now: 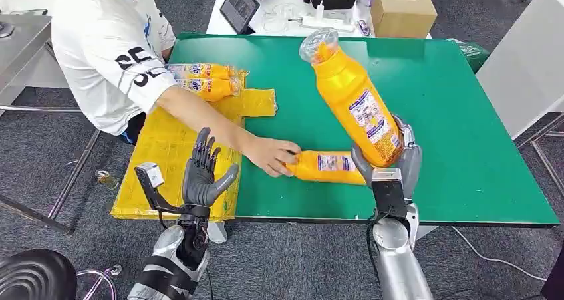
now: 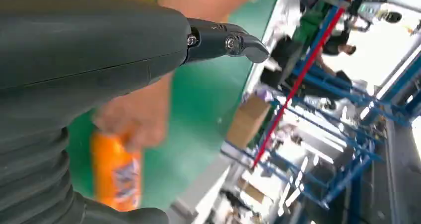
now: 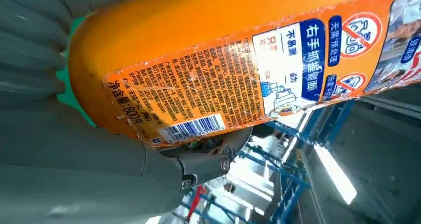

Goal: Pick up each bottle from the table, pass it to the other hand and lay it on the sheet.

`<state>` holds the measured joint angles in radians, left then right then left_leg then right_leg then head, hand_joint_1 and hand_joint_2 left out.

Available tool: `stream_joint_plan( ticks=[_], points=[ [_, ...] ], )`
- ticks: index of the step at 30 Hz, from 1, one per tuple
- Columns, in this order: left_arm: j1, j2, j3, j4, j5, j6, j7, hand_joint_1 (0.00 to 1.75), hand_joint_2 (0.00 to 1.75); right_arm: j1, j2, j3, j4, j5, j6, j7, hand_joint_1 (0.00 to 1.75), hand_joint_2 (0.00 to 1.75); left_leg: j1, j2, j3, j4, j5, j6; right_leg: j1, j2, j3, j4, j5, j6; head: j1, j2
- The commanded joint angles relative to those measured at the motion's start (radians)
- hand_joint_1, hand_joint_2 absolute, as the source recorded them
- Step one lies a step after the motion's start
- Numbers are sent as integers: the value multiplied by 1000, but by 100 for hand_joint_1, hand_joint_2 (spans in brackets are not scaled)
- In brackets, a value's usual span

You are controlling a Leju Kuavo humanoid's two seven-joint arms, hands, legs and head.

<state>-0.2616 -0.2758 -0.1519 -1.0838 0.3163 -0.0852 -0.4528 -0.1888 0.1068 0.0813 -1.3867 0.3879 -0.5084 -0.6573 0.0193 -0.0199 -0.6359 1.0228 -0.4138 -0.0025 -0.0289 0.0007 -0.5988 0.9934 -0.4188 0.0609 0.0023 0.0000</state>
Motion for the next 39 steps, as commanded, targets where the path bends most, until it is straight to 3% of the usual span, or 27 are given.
stream_joint_plan(
  ticks=[1,6,13,28,33,34,35,39],
  points=[
    [37,60,-139,-97,54,-151,6,0,175,21,21,100,221,3,196,-41,175,175,1,3,5,-2,-2,1,2,2,5,-3,-1,-3,0,0],
    [47,66,-210,-134,23,-178,-5,0,175,4,53,270,397,9,236,-41,175,175,2,6,6,-2,-3,1,2,4,5,-3,-1,-4,0,0],
    [31,64,-242,-86,1,-175,-1,0,175,-48,92,383,518,52,223,-41,175,175,2,6,5,-2,-2,1,3,4,4,-2,0,-3,0,0],
    [-12,53,-273,23,-76,-109,22,0,175,-75,110,417,565,78,209,-38,175,175,2,3,5,-1,-2,1,3,1,5,-1,-1,-4,0,0],
    [-4,52,-263,7,-43,-150,12,3,175,-77,112,426,588,76,226,-41,175,175,2,3,4,-1,-2,1,3,1,4,-2,-1,-4,0,0],
    [-1,52,-263,3,-33,-162,18,61,175,-81,113,429,596,79,228,-40,175,175,2,3,2,-1,-1,1,2,1,2,-1,-1,-3,0,0],
    [4,54,-260,-2,-13,-182,21,175,175,-85,115,430,607,79,231,-41,175,175,2,3,4,-1,-2,1,3,1,4,-1,-1,-4,0,0],
    [10,60,-259,-7,41,-248,19,175,175,-92,116,434,624,79,242,-41,175,175,2,3,4,-1,-2,1,3,1,4,-1,-1,-3,0,0]
  ],
)
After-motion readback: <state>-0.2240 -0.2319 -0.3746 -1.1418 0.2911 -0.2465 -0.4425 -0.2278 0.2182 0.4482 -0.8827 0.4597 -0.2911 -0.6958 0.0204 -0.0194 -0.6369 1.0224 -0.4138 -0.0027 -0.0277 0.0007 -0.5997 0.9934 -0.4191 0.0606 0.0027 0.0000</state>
